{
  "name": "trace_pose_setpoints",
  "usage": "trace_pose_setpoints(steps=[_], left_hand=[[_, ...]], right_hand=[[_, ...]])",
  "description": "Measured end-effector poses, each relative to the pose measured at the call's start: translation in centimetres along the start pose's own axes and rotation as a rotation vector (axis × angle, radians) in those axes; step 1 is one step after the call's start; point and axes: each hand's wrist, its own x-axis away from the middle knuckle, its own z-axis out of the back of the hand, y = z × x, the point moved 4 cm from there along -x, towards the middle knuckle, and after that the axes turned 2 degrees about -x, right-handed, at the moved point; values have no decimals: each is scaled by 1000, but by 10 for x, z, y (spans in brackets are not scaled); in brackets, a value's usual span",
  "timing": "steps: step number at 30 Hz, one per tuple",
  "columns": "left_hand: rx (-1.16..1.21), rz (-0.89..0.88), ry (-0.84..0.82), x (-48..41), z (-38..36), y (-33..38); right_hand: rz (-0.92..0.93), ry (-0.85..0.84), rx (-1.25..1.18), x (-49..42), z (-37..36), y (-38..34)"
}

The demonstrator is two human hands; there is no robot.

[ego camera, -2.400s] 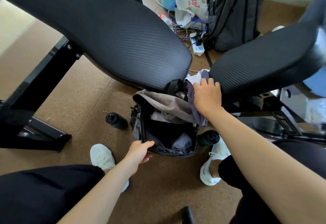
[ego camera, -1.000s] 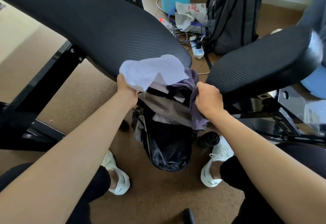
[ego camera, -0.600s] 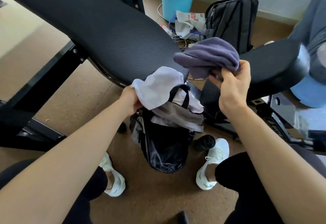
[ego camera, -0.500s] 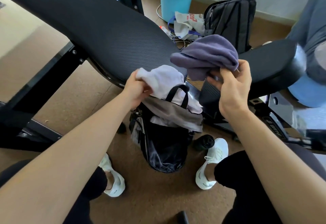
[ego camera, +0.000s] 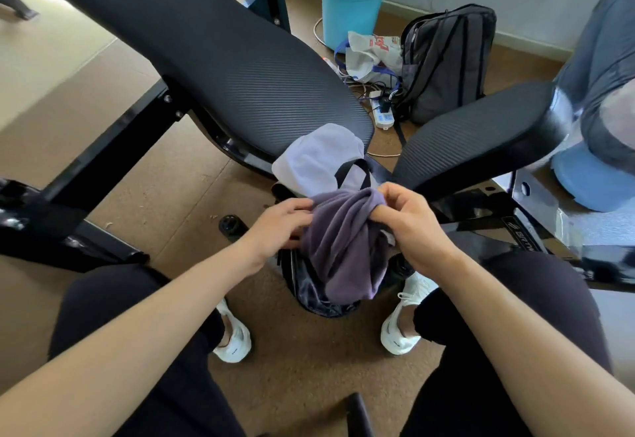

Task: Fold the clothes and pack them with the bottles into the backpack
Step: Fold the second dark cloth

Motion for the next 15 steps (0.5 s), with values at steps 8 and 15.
trace_pose_setpoints(steps=[8,15], left_hand=[[151,274,-280,55,-5,-68],[409,192,-144,68,-13,-79]], right_hand=[[34,-169,-83,48,-30,13],[53,14,124,50,-28,25]])
